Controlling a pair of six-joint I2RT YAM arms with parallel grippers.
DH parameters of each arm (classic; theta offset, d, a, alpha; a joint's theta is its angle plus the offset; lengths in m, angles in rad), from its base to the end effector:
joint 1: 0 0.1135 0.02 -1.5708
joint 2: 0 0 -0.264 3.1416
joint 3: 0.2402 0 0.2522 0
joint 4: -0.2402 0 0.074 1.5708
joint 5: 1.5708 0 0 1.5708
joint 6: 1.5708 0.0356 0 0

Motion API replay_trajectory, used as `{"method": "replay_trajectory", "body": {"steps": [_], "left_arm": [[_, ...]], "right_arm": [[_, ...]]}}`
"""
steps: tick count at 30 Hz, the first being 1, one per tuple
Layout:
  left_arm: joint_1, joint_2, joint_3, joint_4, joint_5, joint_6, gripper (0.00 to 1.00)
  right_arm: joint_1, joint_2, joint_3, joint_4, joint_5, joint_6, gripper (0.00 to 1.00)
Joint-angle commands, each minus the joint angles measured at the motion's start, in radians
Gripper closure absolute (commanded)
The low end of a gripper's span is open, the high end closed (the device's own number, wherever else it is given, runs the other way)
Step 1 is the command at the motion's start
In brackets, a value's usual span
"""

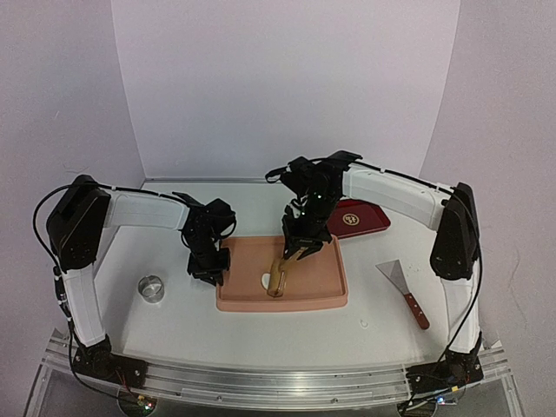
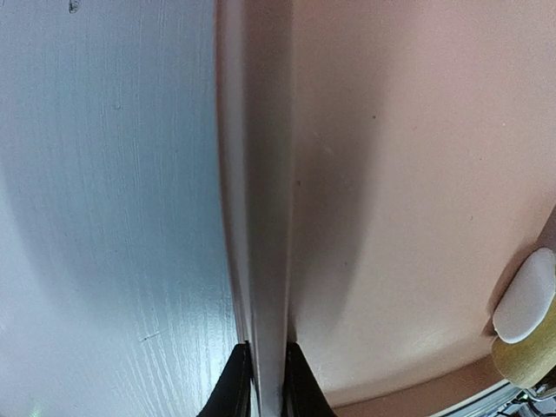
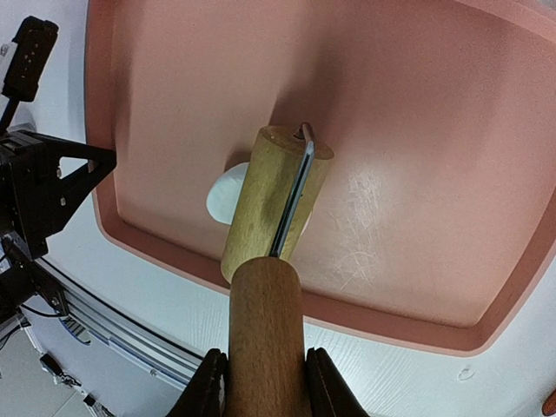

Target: Roll out the dumpling wrappers from the dough

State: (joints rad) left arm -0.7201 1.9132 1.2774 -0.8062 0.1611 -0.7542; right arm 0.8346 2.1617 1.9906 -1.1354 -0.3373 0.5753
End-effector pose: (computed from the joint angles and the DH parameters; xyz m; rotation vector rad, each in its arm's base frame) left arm 0.2634 -0.2387 0.1568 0.0368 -3.1119 0.3209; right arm 0.2913 0.3390 0.2463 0.4632 -3.0182 -0.6588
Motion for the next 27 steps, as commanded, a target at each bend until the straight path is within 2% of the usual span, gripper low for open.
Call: {"method": "replay_trajectory", "body": {"steps": [1, 27], "left_arm": [[-0.027, 0.084, 0.007, 0.155, 0.121, 0.05, 1.0], [-0.027, 0.114, 0.011, 0.177, 0.176, 0.056, 1.0]], "right_arm": [[0.021, 0.255, -0.123, 0.038, 0.11, -0.031, 1.0], [0.017, 0.357, -0.159, 0.17, 0.094, -0.033, 1.0]]}}
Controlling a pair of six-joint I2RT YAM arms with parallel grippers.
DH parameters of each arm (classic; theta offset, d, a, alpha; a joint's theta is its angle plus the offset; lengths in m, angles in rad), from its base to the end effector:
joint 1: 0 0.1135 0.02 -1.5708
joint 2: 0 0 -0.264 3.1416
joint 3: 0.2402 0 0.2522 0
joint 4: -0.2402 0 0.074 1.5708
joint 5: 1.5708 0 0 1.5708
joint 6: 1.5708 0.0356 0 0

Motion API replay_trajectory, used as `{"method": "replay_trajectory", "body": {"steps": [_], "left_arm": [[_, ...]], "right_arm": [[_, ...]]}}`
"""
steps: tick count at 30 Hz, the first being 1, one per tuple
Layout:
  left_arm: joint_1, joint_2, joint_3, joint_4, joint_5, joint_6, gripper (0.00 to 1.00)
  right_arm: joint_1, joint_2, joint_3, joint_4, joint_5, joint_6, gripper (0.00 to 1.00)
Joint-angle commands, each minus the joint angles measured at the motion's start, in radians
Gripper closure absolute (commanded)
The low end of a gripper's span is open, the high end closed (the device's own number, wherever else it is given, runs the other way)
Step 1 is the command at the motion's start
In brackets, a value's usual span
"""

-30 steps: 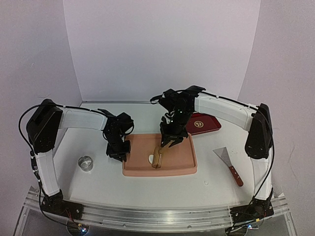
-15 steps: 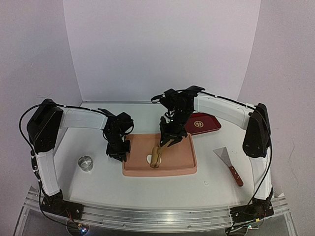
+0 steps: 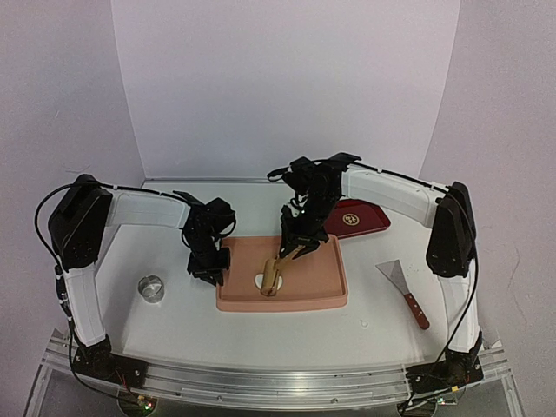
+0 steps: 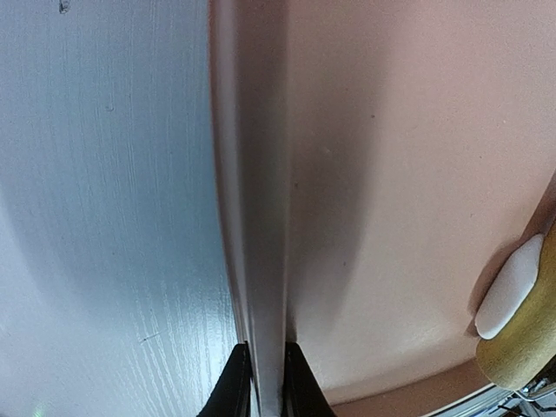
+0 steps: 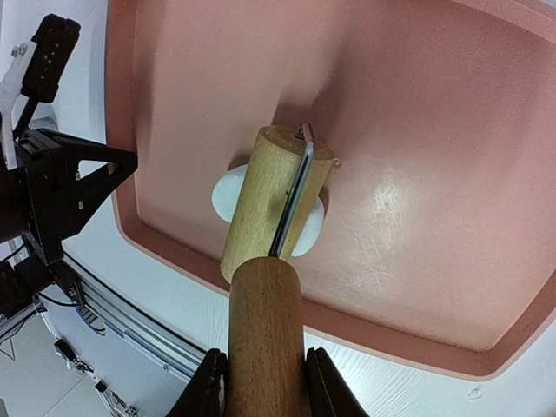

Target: Roll out the dumpling wrappers from the dough

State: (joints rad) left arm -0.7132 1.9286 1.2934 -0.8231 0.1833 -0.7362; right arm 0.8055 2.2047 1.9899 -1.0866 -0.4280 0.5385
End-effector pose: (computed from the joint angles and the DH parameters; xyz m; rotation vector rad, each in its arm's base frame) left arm 0.2661 -0.2388 0.1554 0.0195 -3.0869 0.3276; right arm 0.3058 0.3397 0.2301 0.4850 -2.9502 -0.7604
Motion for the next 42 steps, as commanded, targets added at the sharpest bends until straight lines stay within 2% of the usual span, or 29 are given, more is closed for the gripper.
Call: {"method": "replay_trajectory", "body": {"steps": [1, 23, 29, 34, 42], "left_arm": [[-0.034, 0.099, -0.005, 0.196, 0.157, 0.038, 1.0], [-0.033, 0.087, -0.008, 0.187, 0.161, 0.013, 1.0], [-0.029, 0.072, -0.021, 0.172, 0.128, -0.031, 1.0], [-0.026, 0.033, -0.048, 0.152, 0.105, -0.096, 1.0], [-0.028, -0.067, -0.087, 0.106, 0.056, -0.123, 0.94]], "right_arm": [[0.048, 0.318, -0.157, 0.127, 0.191, 0.012, 1.0], [0.059, 0.375, -0.165, 0.206, 0.279, 0.055, 1.0], [0.064, 0.277, -0.103, 0.215, 0.208, 0.012, 1.0], [0.068, 0.181, 0.03, 0.22, 0.088, -0.025, 1.0], [0.069, 0.06, 0.188, 0.215, -0.011, 0.014, 1.0]]}}
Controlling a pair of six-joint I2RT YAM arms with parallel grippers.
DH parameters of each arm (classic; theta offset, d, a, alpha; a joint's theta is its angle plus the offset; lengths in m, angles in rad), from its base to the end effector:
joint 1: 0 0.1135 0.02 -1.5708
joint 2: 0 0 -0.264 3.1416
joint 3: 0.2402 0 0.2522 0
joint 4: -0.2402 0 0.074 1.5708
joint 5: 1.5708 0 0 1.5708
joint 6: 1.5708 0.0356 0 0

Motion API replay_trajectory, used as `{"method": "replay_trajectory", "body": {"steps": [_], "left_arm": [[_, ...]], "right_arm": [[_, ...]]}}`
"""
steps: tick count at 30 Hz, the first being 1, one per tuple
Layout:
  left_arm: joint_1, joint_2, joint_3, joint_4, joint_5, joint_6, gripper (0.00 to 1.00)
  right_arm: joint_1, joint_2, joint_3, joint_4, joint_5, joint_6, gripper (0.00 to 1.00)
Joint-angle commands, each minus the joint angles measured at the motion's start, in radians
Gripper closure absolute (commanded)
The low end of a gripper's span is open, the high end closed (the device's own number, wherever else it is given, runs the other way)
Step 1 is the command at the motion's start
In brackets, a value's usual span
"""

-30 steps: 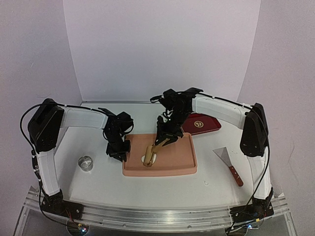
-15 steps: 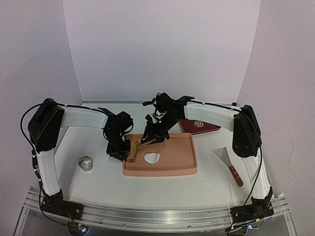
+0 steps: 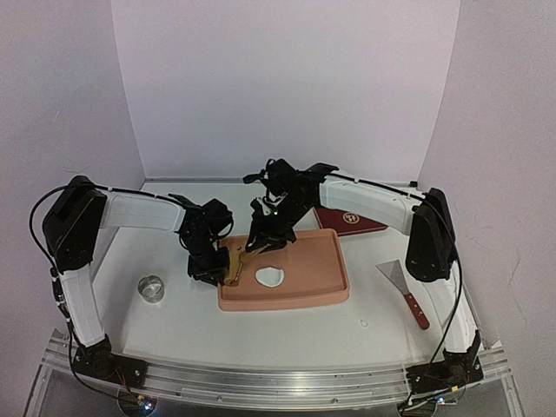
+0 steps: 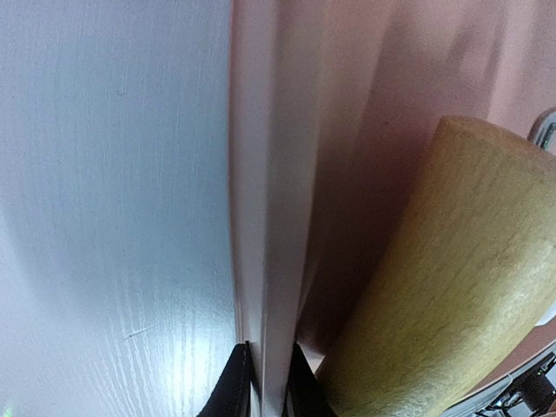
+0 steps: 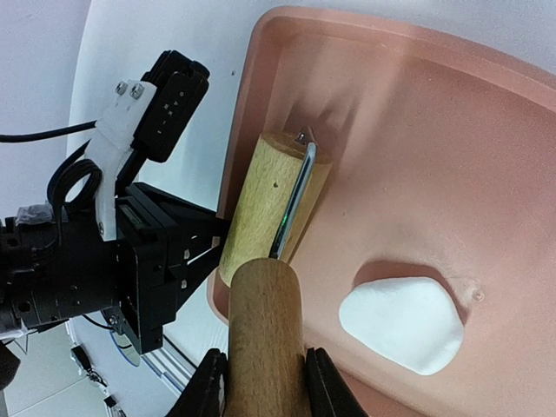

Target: Roll out the dumpling wrappers from the dough

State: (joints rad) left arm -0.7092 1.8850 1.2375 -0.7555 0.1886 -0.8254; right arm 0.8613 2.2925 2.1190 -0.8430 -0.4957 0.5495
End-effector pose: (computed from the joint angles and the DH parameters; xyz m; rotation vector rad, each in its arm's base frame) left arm 0.2623 -0.2339 0.1572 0.1557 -3.1028 0.3929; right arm 0.3138 0.3915 0.2389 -0.6432 2.7752 1.0715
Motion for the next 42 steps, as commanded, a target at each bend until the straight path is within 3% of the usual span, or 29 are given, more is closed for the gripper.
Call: {"method": "replay_trajectory", "body": {"steps": [1, 12, 17, 19, 22, 26, 30, 42], "left_arm": [[-0.033, -0.03, -0.028, 0.031, 0.051, -0.039, 0.94], [-0.039, -0.142, -0.038, -0.049, 0.047, -0.061, 0.79], [-0.04, -0.178, -0.026, -0.096, 0.038, 0.021, 0.6], [-0.039, -0.192, 0.001, -0.121, 0.02, 0.08, 0.51], [-0.039, -0.185, 0.081, -0.169, -0.02, 0.182, 0.46], [-0.037, -0.11, 0.203, -0.207, -0.074, 0.444, 0.43], [0.0, 0.027, 0.391, -0.286, -0.082, 0.608, 0.41], [0.107, 0.302, 0.697, -0.304, -0.05, 0.884, 0.34]], "right_arm": [[0.013, -0.042, 0.065, -0.029, 0.049, 0.01, 1.0], [0.013, -0.225, -0.004, -0.074, 0.11, 0.061, 1.0], [0.012, -0.304, -0.03, -0.116, 0.18, 0.083, 1.0], [0.012, -0.344, -0.037, -0.156, 0.241, 0.095, 1.0], [0.012, -0.408, -0.06, -0.232, 0.389, 0.119, 1.0], [0.003, -0.543, -0.176, -0.276, 0.527, 0.149, 1.0], [-0.008, -0.672, -0.333, -0.278, 0.567, 0.171, 1.0], [-0.012, -0.956, -0.615, -0.302, 0.585, 0.277, 1.0]]}}
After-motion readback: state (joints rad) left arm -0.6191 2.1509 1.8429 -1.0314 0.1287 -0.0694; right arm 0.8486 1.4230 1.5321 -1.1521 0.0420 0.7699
